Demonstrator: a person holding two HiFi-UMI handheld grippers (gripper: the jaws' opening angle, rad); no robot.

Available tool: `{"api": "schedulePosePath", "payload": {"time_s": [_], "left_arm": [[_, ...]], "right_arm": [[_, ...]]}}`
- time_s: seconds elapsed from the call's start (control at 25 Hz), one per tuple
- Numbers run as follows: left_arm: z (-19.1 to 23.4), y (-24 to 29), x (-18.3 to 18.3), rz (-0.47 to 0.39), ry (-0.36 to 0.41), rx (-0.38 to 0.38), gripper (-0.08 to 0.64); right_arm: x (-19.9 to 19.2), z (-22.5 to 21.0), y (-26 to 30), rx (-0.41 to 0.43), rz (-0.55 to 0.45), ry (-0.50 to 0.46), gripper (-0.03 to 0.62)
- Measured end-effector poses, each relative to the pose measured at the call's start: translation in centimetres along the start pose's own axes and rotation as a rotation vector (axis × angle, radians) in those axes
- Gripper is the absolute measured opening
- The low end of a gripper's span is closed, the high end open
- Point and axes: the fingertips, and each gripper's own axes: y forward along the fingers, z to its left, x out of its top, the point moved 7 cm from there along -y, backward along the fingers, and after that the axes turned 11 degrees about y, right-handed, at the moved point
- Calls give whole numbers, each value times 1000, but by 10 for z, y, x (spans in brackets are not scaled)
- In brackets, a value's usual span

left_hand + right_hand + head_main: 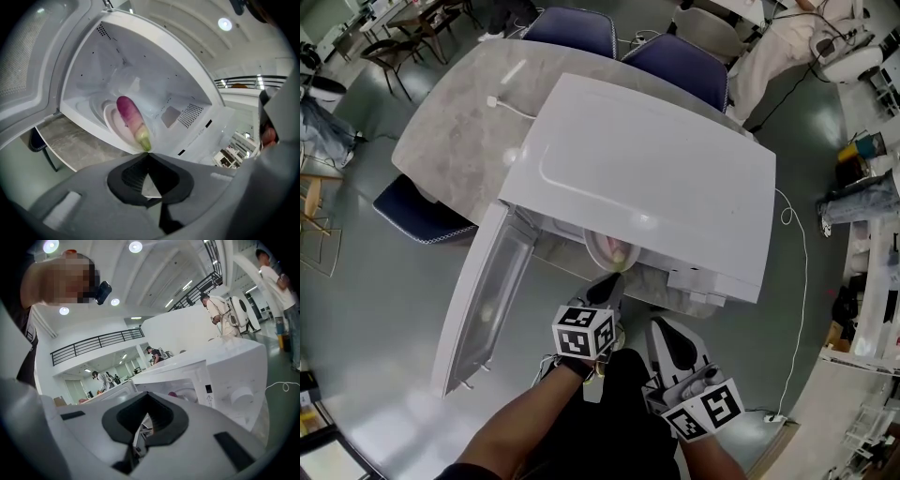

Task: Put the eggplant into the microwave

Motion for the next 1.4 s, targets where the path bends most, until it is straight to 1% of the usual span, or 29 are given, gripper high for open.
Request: {"api": "schedulePosePath", "payload": {"time_s": [0.48, 0.76, 1.2, 1.4], "left_arm": [[25, 23, 19, -2, 41, 43, 8], [32, 31, 26, -6, 38, 56, 8], [31, 37, 31, -12, 13, 45, 8], [18, 19, 38, -19, 45, 14, 8]], "right_arm": [[3, -5, 2, 6, 12, 2, 2], [8, -9, 6, 10, 8, 3, 2], [14, -12, 10, 8, 13, 0, 2], [17, -8, 11, -1, 26, -8, 2]]}}
